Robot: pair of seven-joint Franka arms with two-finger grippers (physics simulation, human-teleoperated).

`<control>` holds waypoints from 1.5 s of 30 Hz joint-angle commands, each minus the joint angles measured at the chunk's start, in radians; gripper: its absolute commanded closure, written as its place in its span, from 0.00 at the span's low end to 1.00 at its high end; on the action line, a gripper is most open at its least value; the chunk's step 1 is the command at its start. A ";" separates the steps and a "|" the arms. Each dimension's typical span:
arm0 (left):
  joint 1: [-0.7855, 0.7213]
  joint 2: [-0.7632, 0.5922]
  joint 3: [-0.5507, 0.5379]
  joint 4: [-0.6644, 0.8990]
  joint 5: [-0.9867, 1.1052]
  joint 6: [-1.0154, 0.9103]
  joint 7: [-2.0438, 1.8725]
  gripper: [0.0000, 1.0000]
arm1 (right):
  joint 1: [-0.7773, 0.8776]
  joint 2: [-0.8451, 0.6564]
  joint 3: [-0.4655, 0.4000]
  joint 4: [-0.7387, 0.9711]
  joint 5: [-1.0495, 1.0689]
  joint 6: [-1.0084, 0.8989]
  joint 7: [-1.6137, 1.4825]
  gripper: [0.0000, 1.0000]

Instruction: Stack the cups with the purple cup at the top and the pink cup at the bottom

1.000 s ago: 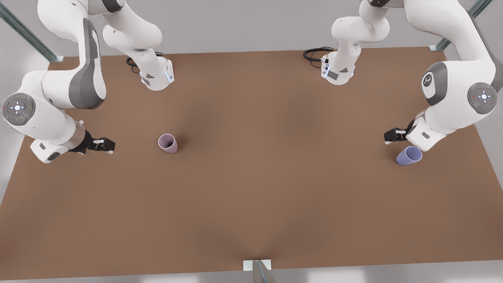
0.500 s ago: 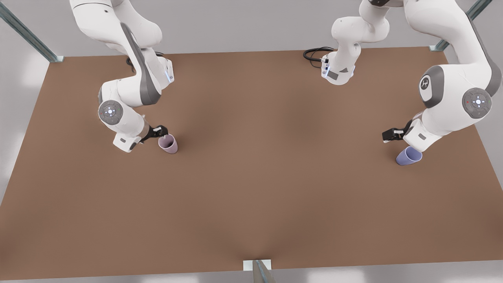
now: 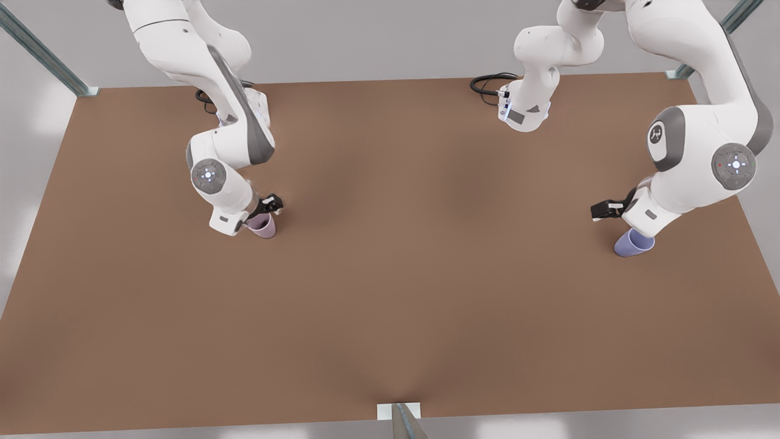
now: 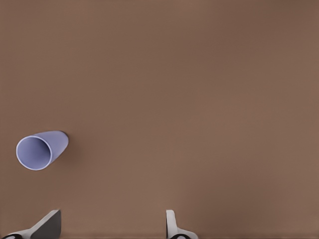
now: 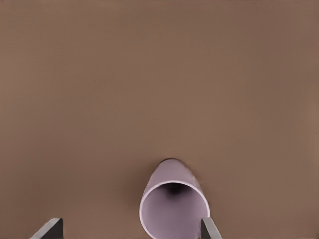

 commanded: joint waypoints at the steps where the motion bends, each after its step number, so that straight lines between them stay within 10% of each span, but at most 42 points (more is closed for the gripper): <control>1: 0.002 0.000 0.000 0.000 0.000 0.001 0.000 0.00 | -0.269 0.005 -0.001 -0.001 -0.002 0.005 -0.008 0.00; 34: 0.008 -0.020 0.000 -0.071 0.003 0.027 -0.002 0.00 | -0.164 0.124 0.011 0.005 0.039 -0.058 -0.075 0.00; 45: 0.008 -0.022 0.002 -0.094 0.003 0.039 -0.002 0.00 | -0.154 0.192 0.035 0.005 0.038 -0.011 -0.091 0.26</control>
